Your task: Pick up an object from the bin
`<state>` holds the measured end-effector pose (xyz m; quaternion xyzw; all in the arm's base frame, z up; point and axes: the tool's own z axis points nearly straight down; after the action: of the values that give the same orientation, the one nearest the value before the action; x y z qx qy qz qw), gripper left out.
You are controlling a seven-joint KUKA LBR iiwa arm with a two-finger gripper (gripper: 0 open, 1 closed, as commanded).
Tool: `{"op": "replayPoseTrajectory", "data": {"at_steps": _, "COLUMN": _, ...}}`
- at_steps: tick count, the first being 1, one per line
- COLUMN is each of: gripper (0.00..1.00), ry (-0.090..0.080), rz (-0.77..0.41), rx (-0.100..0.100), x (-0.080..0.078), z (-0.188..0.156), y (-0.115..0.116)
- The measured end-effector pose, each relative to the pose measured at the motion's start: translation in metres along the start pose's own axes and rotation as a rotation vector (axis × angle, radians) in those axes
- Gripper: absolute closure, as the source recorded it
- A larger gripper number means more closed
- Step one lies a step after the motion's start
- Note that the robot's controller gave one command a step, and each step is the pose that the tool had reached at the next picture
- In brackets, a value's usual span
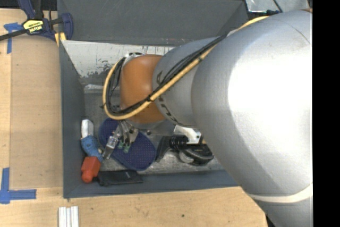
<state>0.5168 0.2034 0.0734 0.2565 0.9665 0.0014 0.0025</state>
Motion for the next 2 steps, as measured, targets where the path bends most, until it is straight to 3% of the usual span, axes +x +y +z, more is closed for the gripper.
{"op": "replayPoseTrajectory", "data": {"at_steps": 1, "gripper": 0.00, "ry": 0.002, "rz": -0.001, "rx": 0.001, "x": -0.0009, "z": -0.0015, "y": 0.0006}}
{"op": "replayPoseTrajectory", "data": {"at_steps": 2, "gripper": 1.00, "ry": -0.002, "rz": 0.002, "rx": -0.002, "x": -0.0030, "z": -0.0029, "y": 0.0009}}
